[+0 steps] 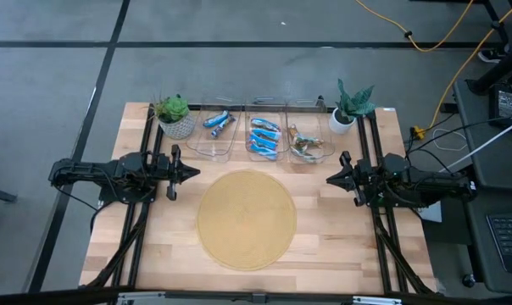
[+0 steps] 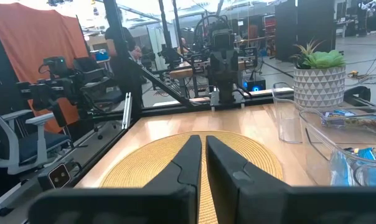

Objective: Pick and place Granola Bars by type
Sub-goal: Return to Home Position

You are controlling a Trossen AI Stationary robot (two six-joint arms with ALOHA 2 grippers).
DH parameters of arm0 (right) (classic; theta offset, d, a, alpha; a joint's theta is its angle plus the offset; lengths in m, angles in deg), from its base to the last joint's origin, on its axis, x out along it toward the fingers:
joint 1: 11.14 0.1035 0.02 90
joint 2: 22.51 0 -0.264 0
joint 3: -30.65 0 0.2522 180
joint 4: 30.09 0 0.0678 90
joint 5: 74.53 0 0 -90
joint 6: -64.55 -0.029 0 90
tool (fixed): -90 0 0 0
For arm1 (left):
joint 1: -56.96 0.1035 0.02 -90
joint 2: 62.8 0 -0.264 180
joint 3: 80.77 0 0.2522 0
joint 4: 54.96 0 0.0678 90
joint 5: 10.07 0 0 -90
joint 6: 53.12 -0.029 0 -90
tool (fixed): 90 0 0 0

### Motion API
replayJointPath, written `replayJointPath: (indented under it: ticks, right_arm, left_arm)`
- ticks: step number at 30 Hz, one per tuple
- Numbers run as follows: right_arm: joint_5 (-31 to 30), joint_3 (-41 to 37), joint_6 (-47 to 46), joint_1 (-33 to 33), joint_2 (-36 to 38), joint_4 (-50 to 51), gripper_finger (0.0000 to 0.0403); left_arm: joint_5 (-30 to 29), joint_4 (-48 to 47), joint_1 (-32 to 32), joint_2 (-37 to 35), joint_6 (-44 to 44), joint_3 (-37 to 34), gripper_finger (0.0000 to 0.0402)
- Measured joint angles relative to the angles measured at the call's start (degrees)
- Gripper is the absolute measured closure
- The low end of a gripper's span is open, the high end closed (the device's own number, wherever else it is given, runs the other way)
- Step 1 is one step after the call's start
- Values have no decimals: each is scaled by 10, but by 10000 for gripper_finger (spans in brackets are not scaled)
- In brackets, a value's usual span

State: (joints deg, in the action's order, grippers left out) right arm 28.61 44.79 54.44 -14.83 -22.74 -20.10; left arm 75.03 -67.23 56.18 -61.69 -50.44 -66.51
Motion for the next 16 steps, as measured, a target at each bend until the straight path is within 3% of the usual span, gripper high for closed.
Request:
replayJointPath:
  ticks: [16]
  right_arm:
    - [0, 0, 0, 0, 0, 0, 375]
  left_arm:
    - [0, 0, 0, 0, 0, 0, 395]
